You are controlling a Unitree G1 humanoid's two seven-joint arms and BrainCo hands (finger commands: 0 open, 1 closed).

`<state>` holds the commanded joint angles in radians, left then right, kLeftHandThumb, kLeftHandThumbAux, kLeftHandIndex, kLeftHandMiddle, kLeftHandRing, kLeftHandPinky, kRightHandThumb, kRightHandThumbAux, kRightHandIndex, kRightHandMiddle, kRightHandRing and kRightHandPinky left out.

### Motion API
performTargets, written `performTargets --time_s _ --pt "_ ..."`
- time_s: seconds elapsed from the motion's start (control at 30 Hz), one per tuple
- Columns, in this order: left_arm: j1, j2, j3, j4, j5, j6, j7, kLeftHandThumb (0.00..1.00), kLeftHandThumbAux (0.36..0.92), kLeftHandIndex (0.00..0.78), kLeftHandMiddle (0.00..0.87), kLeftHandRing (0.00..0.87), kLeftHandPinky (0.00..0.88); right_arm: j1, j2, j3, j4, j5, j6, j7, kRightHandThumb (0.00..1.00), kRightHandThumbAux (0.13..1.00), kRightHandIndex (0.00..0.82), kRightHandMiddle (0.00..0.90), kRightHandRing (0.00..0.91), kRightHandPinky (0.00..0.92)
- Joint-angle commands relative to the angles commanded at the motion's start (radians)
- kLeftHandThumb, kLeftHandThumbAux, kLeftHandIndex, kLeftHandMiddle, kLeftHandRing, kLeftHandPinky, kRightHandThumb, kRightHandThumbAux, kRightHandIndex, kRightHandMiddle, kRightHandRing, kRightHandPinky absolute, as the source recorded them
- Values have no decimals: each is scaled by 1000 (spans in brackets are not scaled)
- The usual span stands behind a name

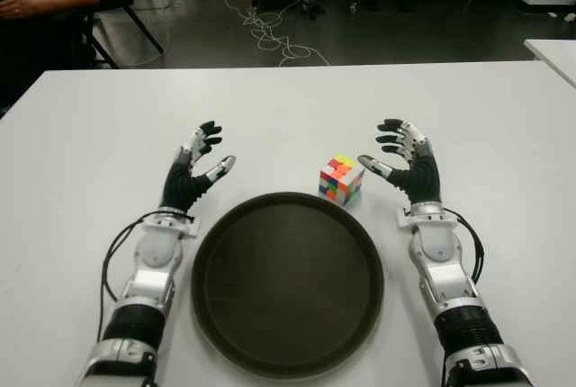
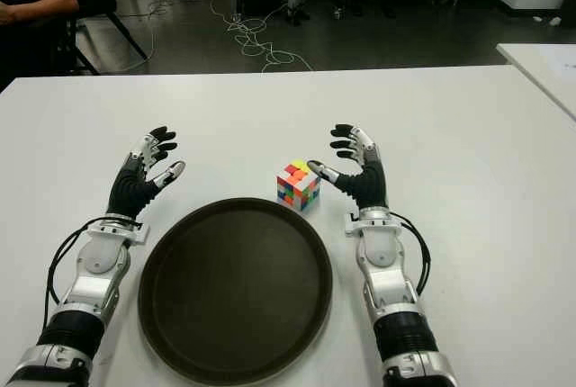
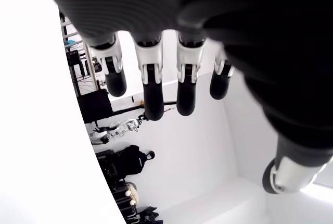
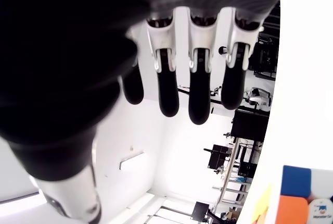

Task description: Pick up the Rubik's Cube and put it in the plate

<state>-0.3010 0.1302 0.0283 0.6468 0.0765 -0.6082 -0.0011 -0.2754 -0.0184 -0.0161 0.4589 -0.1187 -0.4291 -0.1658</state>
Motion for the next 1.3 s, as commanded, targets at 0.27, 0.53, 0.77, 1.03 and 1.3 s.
performTargets --time_s 0.27,0.53,0.77,1.03,1.3 --pt "5 2 -2 -2 14 0 12 85 591 111 177 162 106 3 -1 0 5 6 -5 4 82 823 293 318 327 337" --pt "3 5 -4 5 13 -5 12 79 594 109 185 160 91 5 -1 0 2 8 -6 8 79 819 279 319 325 334" --pt "-1 4 -3 13 5 -7 4 77 591 110 179 153 88 1 -2 0 8 8 -11 9 99 825 287 317 318 329" --pt "-2 4 -2 16 4 -7 5 64 596 109 175 148 87 -2 0 -1 16 6 -20 3 71 817 292 316 321 336" --pt "0 6 -3 11 7 -7 4 67 602 103 170 143 85 -1 -6 2 17 -4 -19 0 55 807 274 311 322 334"
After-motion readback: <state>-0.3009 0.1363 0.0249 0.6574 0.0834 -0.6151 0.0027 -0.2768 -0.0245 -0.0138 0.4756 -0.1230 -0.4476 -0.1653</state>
